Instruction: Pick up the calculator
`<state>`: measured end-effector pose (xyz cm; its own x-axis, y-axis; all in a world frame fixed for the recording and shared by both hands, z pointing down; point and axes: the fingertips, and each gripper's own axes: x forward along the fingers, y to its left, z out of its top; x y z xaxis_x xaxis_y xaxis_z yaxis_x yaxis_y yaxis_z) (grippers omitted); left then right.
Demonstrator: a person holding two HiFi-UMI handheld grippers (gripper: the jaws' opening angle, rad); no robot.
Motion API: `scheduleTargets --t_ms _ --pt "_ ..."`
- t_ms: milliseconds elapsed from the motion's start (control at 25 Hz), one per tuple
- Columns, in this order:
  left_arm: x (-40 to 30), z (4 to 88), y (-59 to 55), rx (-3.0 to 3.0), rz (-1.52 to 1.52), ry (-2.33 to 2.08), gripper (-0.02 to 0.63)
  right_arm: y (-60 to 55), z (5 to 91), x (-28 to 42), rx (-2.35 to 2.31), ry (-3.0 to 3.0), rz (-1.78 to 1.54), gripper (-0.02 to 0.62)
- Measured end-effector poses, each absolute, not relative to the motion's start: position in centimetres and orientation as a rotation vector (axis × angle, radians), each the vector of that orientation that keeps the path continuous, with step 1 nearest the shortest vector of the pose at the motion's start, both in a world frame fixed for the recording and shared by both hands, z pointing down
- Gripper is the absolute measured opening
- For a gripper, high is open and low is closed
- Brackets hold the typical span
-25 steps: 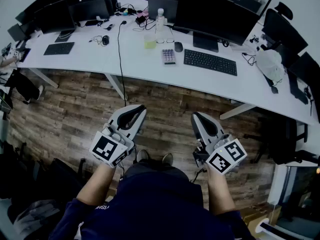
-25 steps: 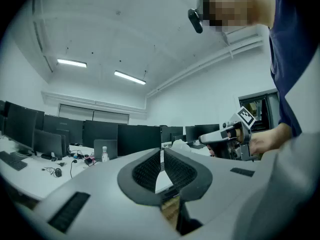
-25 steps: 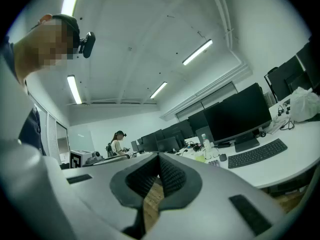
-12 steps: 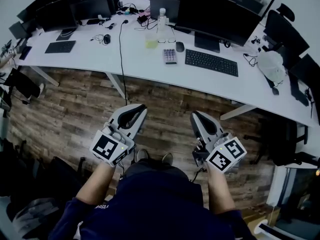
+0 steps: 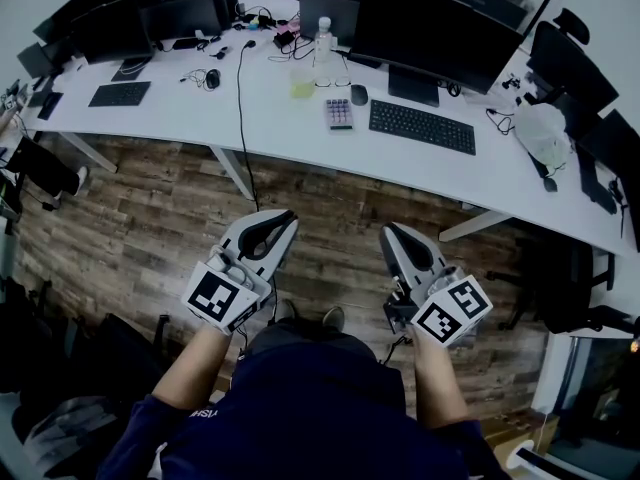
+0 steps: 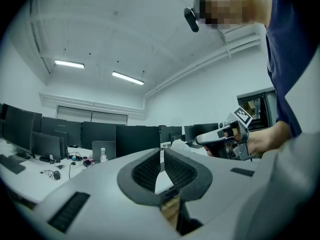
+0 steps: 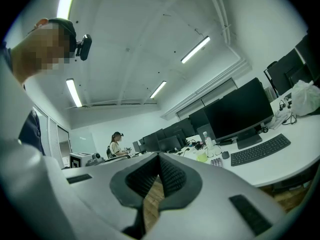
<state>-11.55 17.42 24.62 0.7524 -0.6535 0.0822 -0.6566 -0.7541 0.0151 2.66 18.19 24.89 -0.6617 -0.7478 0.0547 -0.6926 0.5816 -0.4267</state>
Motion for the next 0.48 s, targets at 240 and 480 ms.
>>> scheduleTargets --t_ms 240,480 --pt "-10.9 24.6 17.4 2.923 0.130 -1.077 0.046 18.0 24.9 2.9 -1.226 2.669 -0.637 0.003" --pt "-10.4 24.6 17.2 2.924 0.129 -1.081 0.048 17.8 25.0 3.2 -1.228 2.665 -0.636 0.003"
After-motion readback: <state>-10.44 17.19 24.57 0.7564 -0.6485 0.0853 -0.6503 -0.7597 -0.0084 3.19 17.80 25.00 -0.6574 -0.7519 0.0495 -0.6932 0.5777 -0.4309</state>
